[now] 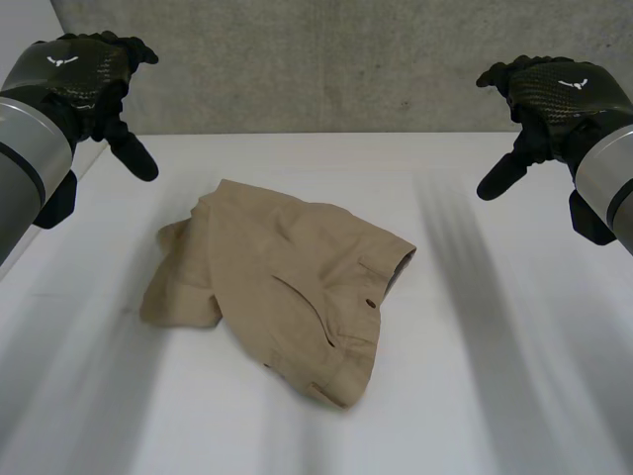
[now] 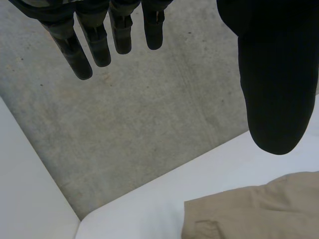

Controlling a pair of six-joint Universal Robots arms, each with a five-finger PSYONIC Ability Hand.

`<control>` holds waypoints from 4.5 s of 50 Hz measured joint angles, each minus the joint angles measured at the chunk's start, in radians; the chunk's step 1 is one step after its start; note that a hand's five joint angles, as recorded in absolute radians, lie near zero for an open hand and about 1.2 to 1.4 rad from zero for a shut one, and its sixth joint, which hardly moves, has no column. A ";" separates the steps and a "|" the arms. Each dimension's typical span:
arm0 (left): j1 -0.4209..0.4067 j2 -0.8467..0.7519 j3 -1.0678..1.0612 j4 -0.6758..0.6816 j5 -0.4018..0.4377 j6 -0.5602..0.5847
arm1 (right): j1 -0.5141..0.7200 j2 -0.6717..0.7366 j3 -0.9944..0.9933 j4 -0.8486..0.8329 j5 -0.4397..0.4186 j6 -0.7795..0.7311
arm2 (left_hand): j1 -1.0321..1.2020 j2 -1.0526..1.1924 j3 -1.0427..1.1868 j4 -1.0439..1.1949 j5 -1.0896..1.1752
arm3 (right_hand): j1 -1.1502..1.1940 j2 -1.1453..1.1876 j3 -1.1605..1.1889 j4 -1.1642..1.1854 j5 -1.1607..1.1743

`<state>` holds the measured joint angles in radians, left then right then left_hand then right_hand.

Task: Fold the shorts.

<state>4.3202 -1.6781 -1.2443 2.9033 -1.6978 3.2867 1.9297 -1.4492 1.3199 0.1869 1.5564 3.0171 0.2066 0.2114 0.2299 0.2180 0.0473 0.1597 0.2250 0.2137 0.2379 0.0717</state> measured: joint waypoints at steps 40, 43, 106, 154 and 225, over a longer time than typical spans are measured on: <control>0.030 -0.084 -0.065 0.112 0.196 0.135 | 0.067 0.040 0.038 0.133 -0.001 -0.182 | 0.000 -0.002 -0.006 -0.006 0.000 | 0.000 0.000 0.000 0.000 0.000; 0.042 -0.133 -0.078 0.139 0.252 0.194 | 0.127 0.070 0.046 0.173 -0.027 -0.154 | 0.000 -0.002 -0.006 -0.006 0.000 | 0.000 0.000 0.000 0.000 0.000; 0.020 -0.685 0.651 0.835 0.073 0.552 | 0.266 0.443 -0.408 -0.819 0.141 -0.810 | 0.933 0.986 0.960 0.976 0.921 | 0.817 0.953 0.966 0.953 0.891; -0.084 0.052 -0.568 0.096 0.054 0.388 | -0.013 0.073 0.333 0.231 -0.149 -0.670 | 0.933 0.987 0.962 0.980 0.921 | 0.818 0.954 0.984 0.954 0.902; -0.093 -0.397 -0.430 0.582 -0.050 0.361 | 0.094 0.449 0.220 -0.426 -0.001 -0.541 | 0.933 0.989 0.965 0.980 0.921 | 0.818 0.959 0.984 0.955 0.901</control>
<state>4.2275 -2.0747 -1.6738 3.4852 -1.7476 3.6481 2.0234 -0.9997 1.5399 -0.2391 1.5552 2.4760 1.1398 1.2007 1.1946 1.1983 0.9685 0.9774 1.1841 1.1982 1.1925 0.9730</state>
